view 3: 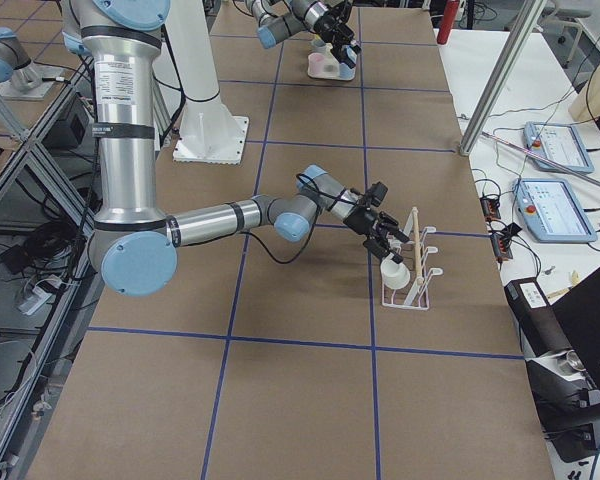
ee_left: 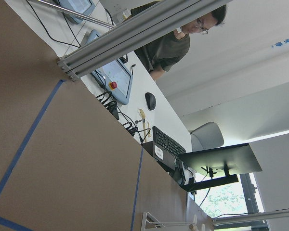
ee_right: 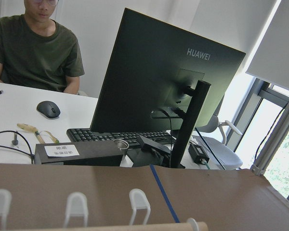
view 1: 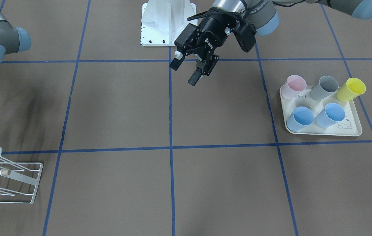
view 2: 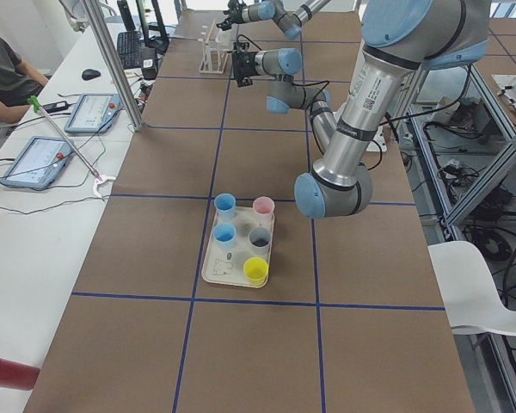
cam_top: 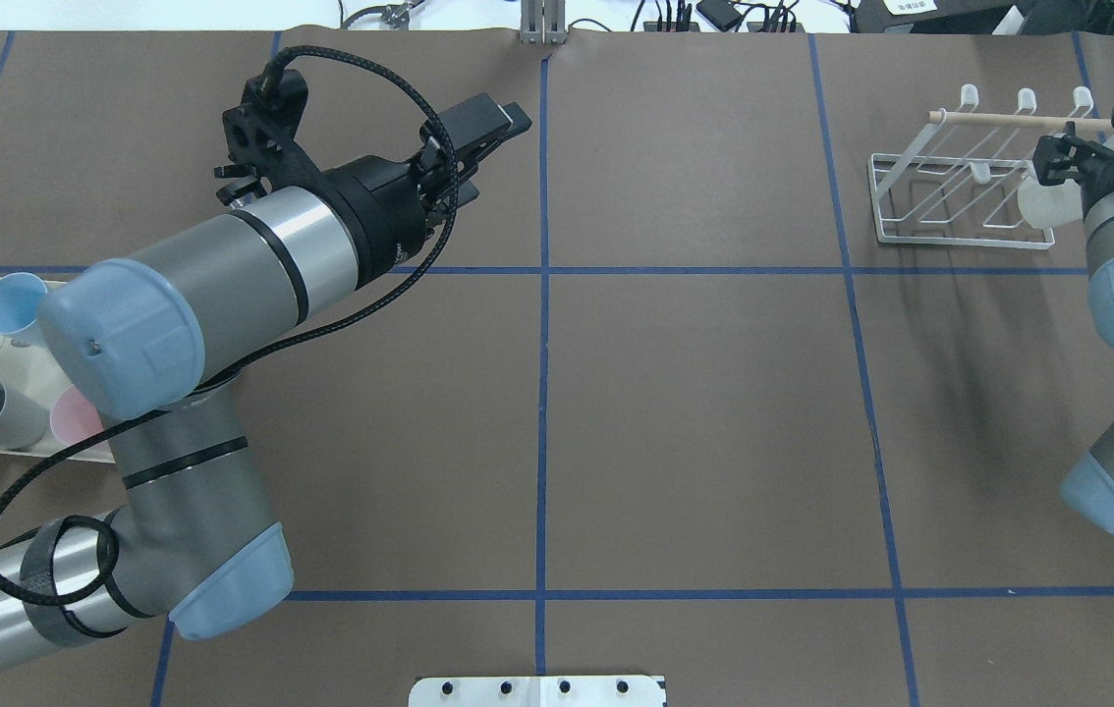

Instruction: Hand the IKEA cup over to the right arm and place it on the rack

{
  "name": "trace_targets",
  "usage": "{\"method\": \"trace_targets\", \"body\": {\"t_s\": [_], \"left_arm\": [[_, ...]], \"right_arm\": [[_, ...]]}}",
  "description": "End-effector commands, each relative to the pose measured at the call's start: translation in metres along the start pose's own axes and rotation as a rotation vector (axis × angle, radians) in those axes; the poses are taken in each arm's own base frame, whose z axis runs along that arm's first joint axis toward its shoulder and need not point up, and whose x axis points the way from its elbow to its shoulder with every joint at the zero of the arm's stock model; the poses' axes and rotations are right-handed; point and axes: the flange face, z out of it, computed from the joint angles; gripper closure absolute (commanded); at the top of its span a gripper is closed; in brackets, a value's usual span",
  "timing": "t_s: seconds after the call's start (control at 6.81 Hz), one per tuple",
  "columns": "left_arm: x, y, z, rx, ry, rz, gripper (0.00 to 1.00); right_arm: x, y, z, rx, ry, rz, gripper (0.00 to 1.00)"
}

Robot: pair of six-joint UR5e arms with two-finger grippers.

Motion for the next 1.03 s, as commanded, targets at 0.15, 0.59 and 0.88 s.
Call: {"method": "trace_targets", "body": {"t_s": [0.15,0.59,0.88], "left_arm": [[0.003,-0.049,-0.053,-0.071,-0.106,0.119,0.00],[-0.055,-0.132,-0.119,-0.165,-0.320,0.458,0.00],[-0.100,-0.184,-0.154,-0.251,-0.423,0.665,0.00]], "right_arm": [[-0.010,-0.069,-0.061,-0.024,-0.166,0.164,0.00],[-0.010,-0.110,-0.121,-0.228,-0.402,0.302,0.00],[0.004,-0.135,-0.127,-0.389,-0.517,0.327,0.00]]}}
